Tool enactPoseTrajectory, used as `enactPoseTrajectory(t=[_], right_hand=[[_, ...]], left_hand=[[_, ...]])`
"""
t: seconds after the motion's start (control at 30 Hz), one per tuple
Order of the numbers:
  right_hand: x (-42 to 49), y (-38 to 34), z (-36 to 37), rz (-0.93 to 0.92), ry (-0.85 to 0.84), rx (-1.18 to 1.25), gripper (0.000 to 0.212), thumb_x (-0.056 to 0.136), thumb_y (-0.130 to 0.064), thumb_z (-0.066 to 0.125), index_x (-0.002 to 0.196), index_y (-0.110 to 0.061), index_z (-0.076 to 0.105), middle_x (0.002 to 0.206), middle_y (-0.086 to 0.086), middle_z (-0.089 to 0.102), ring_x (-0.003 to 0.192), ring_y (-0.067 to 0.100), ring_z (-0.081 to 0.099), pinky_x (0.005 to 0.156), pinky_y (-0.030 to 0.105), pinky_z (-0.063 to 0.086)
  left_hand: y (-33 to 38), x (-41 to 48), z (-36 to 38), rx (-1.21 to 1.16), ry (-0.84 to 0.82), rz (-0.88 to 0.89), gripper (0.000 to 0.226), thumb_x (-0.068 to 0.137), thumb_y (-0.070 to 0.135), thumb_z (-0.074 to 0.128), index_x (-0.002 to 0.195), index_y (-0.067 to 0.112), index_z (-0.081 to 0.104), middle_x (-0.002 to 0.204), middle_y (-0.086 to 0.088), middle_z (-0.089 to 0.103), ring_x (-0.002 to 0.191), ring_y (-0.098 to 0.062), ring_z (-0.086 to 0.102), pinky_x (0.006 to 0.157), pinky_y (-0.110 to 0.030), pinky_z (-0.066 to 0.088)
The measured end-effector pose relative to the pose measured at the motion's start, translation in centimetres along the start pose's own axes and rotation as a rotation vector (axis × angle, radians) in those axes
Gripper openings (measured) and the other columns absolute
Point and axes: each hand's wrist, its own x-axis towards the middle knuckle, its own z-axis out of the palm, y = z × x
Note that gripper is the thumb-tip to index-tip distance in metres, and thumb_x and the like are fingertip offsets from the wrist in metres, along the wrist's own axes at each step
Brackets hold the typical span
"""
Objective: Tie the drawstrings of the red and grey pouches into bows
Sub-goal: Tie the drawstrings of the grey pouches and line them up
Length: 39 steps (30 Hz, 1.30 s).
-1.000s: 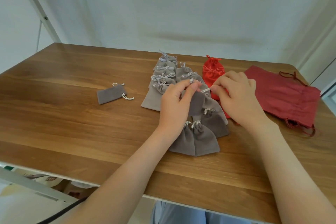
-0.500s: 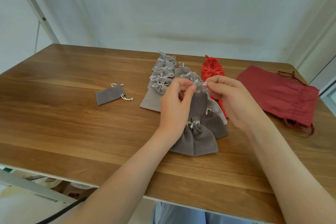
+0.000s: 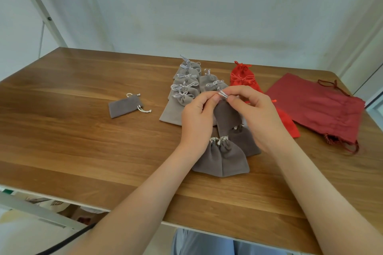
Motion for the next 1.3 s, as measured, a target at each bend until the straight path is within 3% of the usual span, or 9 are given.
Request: enactPoseTrajectory(t=[0.13, 0.3, 0.47, 0.63, 0.83, 0.93, 1.03, 1.17, 1.3], right_hand=[[0.07, 0.37, -0.15, -0.141, 0.036, -0.228, 0.026, 0.091, -0.008, 0.058, 0.090, -0.033, 0.068, 0.088, -0.021, 0.061, 0.085, 0.010, 0.050, 0.080, 0.038, 0.044], [0.03, 0.45, 0.11, -0.240, 0.009, -0.443, 0.018, 0.088, -0.009, 0.060, 0.093, -0.026, 0.067, 0.080, -0.042, 0.052, 0.082, 0.009, 0.046, 0.070, 0.012, 0.035], [0.12, 0.41, 0.41, -0.223, 0.042, -0.325, 0.024, 0.086, -0.003, 0.063, 0.105, -0.011, 0.052, 0.081, -0.016, 0.059, 0.076, -0.003, 0.054, 0.068, 0.011, 0.038], [0.08, 0.36, 0.36, -0.212, 0.029, -0.293, 0.025, 0.086, -0.002, 0.063, 0.104, -0.009, 0.048, 0.083, -0.008, 0.062, 0.073, -0.013, 0.053, 0.066, 0.006, 0.035], [0.28, 0.89, 0.22, -0.209, 0.025, -0.374, 0.012, 0.087, -0.008, 0.062, 0.095, -0.015, 0.057, 0.087, -0.010, 0.061, 0.079, 0.002, 0.053, 0.069, 0.009, 0.035], [0.21, 0.70, 0.20, -0.170, 0.037, -0.334, 0.010, 0.087, -0.007, 0.062, 0.093, -0.015, 0.060, 0.085, -0.013, 0.061, 0.078, -0.001, 0.054, 0.070, 0.010, 0.038], [0.27, 0.50, 0.19, -0.058, 0.048, -0.245, 0.020, 0.088, -0.008, 0.062, 0.105, -0.018, 0.062, 0.086, -0.009, 0.062, 0.080, -0.001, 0.055, 0.075, 0.022, 0.045], [0.37, 0.21, -0.21, 0.054, -0.024, -0.241, 0.026, 0.091, -0.007, 0.057, 0.111, -0.020, 0.066, 0.089, -0.002, 0.064, 0.087, 0.011, 0.058, 0.083, 0.031, 0.048], [0.39, 0.23, -0.54, 0.100, -0.079, -0.227, 0.021, 0.093, -0.007, 0.054, 0.102, -0.018, 0.069, 0.080, -0.005, 0.061, 0.080, 0.011, 0.055, 0.079, 0.032, 0.048]], left_hand=[[0.15, -0.20, -0.01, 0.019, -0.059, 0.001, 0.015, 0.094, 0.015, 0.056, 0.096, 0.024, 0.067, 0.089, 0.013, 0.068, 0.086, 0.000, 0.061, 0.076, -0.014, 0.046], [-0.02, -0.30, 0.05, 0.040, -0.020, -0.013, 0.011, 0.092, 0.022, 0.059, 0.084, 0.026, 0.066, 0.077, 0.008, 0.065, 0.073, -0.005, 0.056, 0.067, -0.020, 0.045], [-0.06, -0.28, 0.12, 0.005, 0.020, -0.012, 0.012, 0.093, 0.020, 0.058, 0.086, 0.023, 0.067, 0.080, 0.007, 0.068, 0.077, -0.007, 0.060, 0.071, -0.024, 0.049], [0.01, -0.30, 0.25, -0.009, 0.034, -0.011, 0.010, 0.093, 0.017, 0.059, 0.089, 0.017, 0.068, 0.082, 0.002, 0.068, 0.077, -0.008, 0.060, 0.071, -0.023, 0.049], [0.27, -0.34, 0.30, -0.052, 0.030, -0.013, 0.014, 0.092, 0.011, 0.059, 0.087, 0.023, 0.064, 0.080, 0.004, 0.065, 0.076, -0.006, 0.057, 0.071, -0.020, 0.048], [0.29, -0.31, 0.41, -0.080, 0.044, -0.015, 0.015, 0.092, 0.008, 0.058, 0.088, 0.022, 0.062, 0.079, 0.007, 0.062, 0.074, -0.002, 0.056, 0.070, -0.015, 0.046], [0.20, -0.32, 0.47, -0.071, 0.040, -0.017, 0.015, 0.092, 0.009, 0.059, 0.087, 0.023, 0.060, 0.078, 0.009, 0.061, 0.073, -0.001, 0.055, 0.068, -0.014, 0.045], [0.05, -0.54, 0.47, 0.020, 0.003, 0.030, 0.016, 0.092, 0.013, 0.060, 0.085, 0.027, 0.057, 0.077, 0.012, 0.059, 0.069, 0.000, 0.051, 0.065, -0.014, 0.042], [0.12, -0.74, 0.35, 0.169, -0.024, 0.131, 0.014, 0.092, 0.016, 0.060, 0.086, 0.028, 0.054, 0.080, 0.011, 0.059, 0.070, 0.002, 0.052, 0.065, -0.010, 0.039]])
